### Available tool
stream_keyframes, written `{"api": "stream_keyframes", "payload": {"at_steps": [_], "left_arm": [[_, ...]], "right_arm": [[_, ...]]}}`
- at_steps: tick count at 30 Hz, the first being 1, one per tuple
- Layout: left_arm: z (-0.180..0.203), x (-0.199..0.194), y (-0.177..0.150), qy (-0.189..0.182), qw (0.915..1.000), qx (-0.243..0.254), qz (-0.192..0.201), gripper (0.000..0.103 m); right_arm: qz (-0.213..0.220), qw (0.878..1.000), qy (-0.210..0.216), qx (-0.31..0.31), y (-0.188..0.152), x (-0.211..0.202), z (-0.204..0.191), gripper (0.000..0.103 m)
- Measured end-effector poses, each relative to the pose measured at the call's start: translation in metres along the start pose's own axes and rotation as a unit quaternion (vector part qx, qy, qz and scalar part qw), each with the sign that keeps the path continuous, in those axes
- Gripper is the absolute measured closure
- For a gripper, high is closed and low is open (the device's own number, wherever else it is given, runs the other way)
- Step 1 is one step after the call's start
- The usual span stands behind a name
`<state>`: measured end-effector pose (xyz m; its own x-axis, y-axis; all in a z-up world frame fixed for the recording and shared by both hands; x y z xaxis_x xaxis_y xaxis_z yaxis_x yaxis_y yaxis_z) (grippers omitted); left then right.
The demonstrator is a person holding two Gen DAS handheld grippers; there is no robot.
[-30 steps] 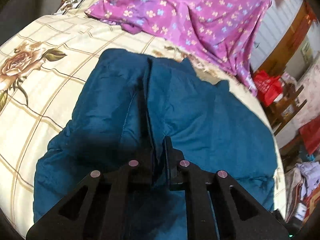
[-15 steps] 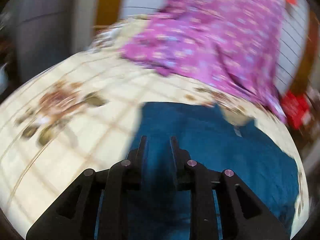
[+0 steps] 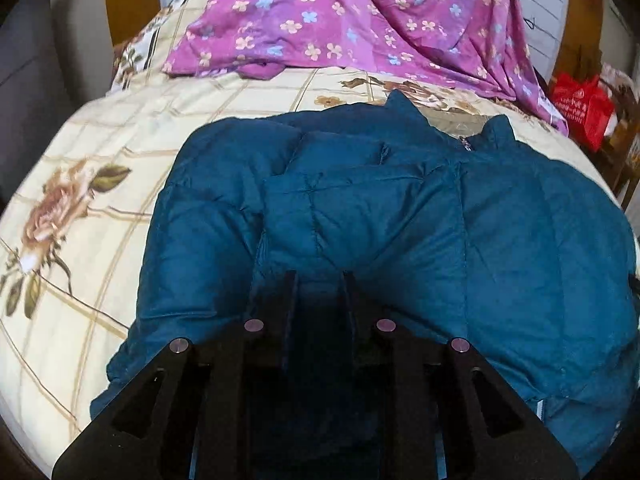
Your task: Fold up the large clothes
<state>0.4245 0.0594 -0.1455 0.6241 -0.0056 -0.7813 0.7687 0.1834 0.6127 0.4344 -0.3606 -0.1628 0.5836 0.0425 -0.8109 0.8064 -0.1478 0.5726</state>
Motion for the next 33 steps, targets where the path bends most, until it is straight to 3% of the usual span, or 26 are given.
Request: {"api": "stream_keyframes", "payload": {"at_steps": [3,5,7,9,10,12,15,17,18,21,24,25,26,28,31,33], "left_arm": [[-0.001,-0.005,-0.001,-0.004,1.0000,-0.004,-0.001,0.083],[0.001,-0.006,-0.004,-0.002,1.0000,-0.001,-0.002,0.083],[0.002,-0.007,-0.005,0.000,1.0000,0.003,-0.005,0.082],[0.003,-0.007,-0.006,0.003,0.9999,0.007,-0.011,0.082],[0.003,-0.006,-0.006,0.003,0.9999,0.007,-0.014,0.082],[0.002,-0.005,-0.006,0.002,0.9999,0.006,-0.014,0.082],[0.000,-0.007,-0.007,0.000,0.9999,-0.003,-0.015,0.082],[-0.002,-0.012,-0.007,0.006,0.9998,-0.016,-0.010,0.082],[-0.005,-0.015,-0.007,0.010,0.9996,-0.027,-0.008,0.083],[-0.008,-0.015,-0.008,0.011,0.9992,-0.038,-0.011,0.082],[-0.004,-0.014,-0.011,0.026,0.9995,-0.017,-0.009,0.077],[-0.003,-0.013,-0.012,0.030,0.9994,-0.012,-0.009,0.070],[-0.002,-0.014,-0.012,0.029,0.9995,-0.010,-0.009,0.069],[-0.003,-0.014,-0.012,0.030,0.9994,-0.011,-0.013,0.069],[-0.009,-0.020,-0.009,0.030,0.9991,-0.029,-0.011,0.069],[-0.010,-0.036,-0.004,0.036,0.9984,-0.039,0.015,0.069]], "right_arm": [[0.072,0.997,0.018,0.026,0.031,-0.028,-0.012,0.039],[0.096,0.994,0.036,0.026,0.048,-0.029,-0.029,0.038],[0.075,0.996,0.039,0.018,0.059,-0.004,-0.049,0.033],[0.000,1.000,0.013,0.008,0.051,0.045,-0.055,0.031],[-0.026,0.999,0.022,0.002,0.044,0.065,-0.057,0.030],[-0.012,1.000,0.016,-0.008,0.042,0.066,-0.059,0.030],[-0.030,0.999,-0.024,-0.018,0.050,0.053,-0.067,0.031],[0.001,0.999,-0.036,-0.019,0.059,0.031,-0.075,0.031],[0.036,0.999,-0.020,-0.021,0.063,0.010,-0.089,0.031],[0.066,0.995,0.052,-0.045,0.062,-0.016,-0.140,0.031],[0.054,0.990,0.088,-0.093,0.045,-0.004,-0.194,0.015],[0.028,0.989,0.075,-0.121,0.033,0.015,-0.209,0.006],[-0.008,0.988,0.049,-0.147,0.017,0.041,-0.220,0.004],[0.011,0.988,0.041,-0.149,0.007,0.044,-0.218,0.004],[0.004,0.989,0.070,-0.128,0.011,0.023,-0.205,0.010],[0.042,0.990,0.075,-0.110,0.011,-0.009,-0.186,0.010]]}}
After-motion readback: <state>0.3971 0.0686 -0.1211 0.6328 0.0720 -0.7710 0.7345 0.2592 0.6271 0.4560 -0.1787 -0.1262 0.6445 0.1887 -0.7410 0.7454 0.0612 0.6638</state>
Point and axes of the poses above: each gripper's, at about its wrist camera, not at the fingertips, and x roughly the way its jaws point, z to its right, y to its top, the point moved 3 cm from there along x, roughly the way its jaws point, and after that the axes turned 6 degrees about -y, right-handed, at the moved point
